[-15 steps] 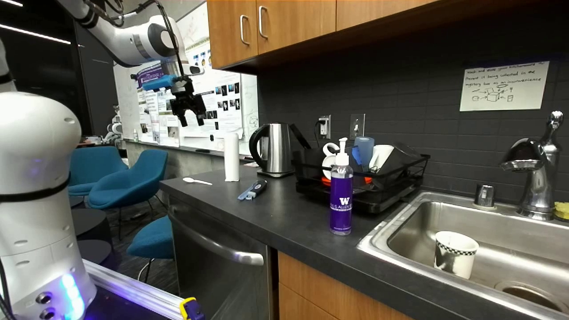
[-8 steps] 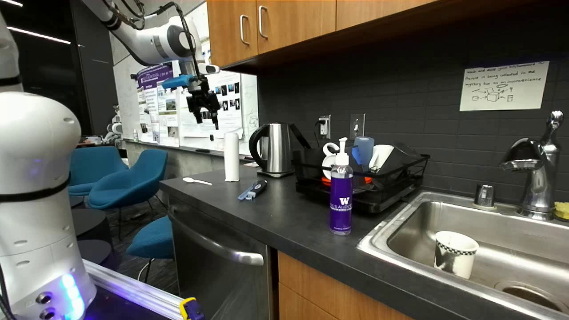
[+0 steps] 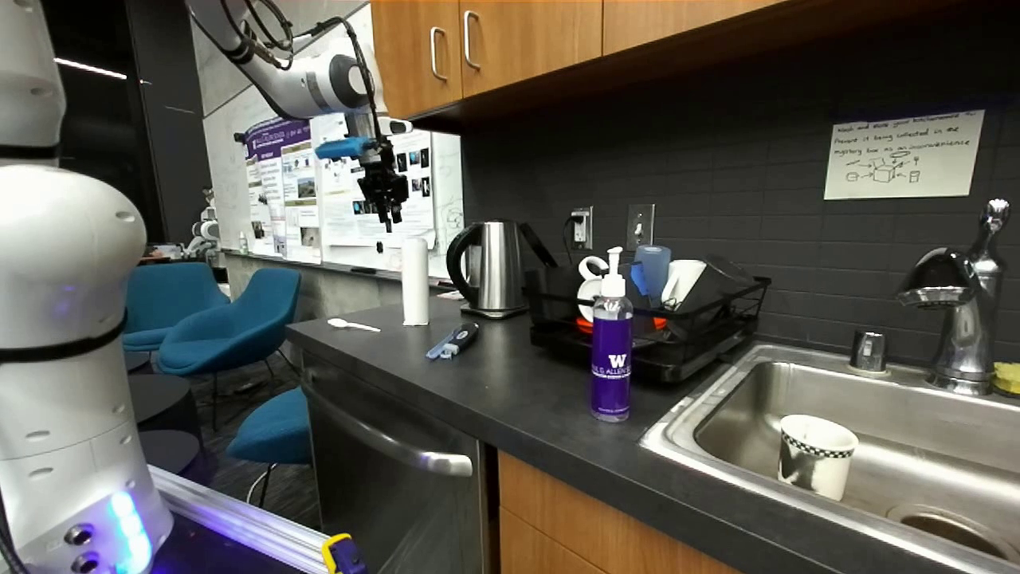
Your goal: Move the paper towel roll to the right.
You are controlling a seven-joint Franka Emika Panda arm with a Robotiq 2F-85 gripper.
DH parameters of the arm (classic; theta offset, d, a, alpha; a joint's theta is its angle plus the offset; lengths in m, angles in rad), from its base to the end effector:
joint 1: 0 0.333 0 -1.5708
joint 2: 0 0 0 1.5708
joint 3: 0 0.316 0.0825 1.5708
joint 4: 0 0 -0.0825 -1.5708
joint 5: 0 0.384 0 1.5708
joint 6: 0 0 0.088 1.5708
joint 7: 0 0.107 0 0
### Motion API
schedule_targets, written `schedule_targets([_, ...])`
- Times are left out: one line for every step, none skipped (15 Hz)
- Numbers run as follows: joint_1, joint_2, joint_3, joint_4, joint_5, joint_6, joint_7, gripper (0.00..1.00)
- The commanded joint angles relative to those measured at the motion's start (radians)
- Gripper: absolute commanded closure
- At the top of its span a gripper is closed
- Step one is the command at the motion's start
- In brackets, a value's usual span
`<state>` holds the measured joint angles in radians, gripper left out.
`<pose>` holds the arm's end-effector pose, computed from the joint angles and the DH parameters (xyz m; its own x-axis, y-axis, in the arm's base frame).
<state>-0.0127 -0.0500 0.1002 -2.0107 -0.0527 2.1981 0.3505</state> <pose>0.5618 0.0482 0.4997 0.9433 -0.2312 0.2382 -0.2308 -0.9725 -0.0299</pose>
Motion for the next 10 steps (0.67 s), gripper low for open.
schedule_targets([0.021, 0.090, -0.016, 0.118, -0.010, -0.034, 0.051, 0.85])
schedule_targets([0.023, 0.109, -0.019, 0.138, -0.034, -0.029, 0.075, 0.94])
schedule_targets([0.023, 0.134, -0.024, 0.162, -0.042, -0.036, 0.088, 0.99])
schedule_targets([0.025, 0.151, -0.029, 0.183, -0.050, -0.043, 0.100, 1.00])
schedule_targets([0.028, 0.170, -0.034, 0.204, -0.057, -0.057, 0.113, 1.00])
schedule_targets([0.030, 0.184, -0.040, 0.222, -0.056, -0.074, 0.119, 1.00])
schedule_targets([0.033, 0.198, -0.045, 0.239, -0.054, -0.092, 0.123, 1.00])
schedule_targets([0.036, 0.208, -0.050, 0.252, -0.049, -0.107, 0.126, 1.00])
schedule_targets([0.038, 0.218, -0.054, 0.266, -0.044, -0.122, 0.124, 1.00])
schedule_targets([0.040, 0.230, -0.059, 0.278, -0.044, -0.133, 0.127, 1.00])
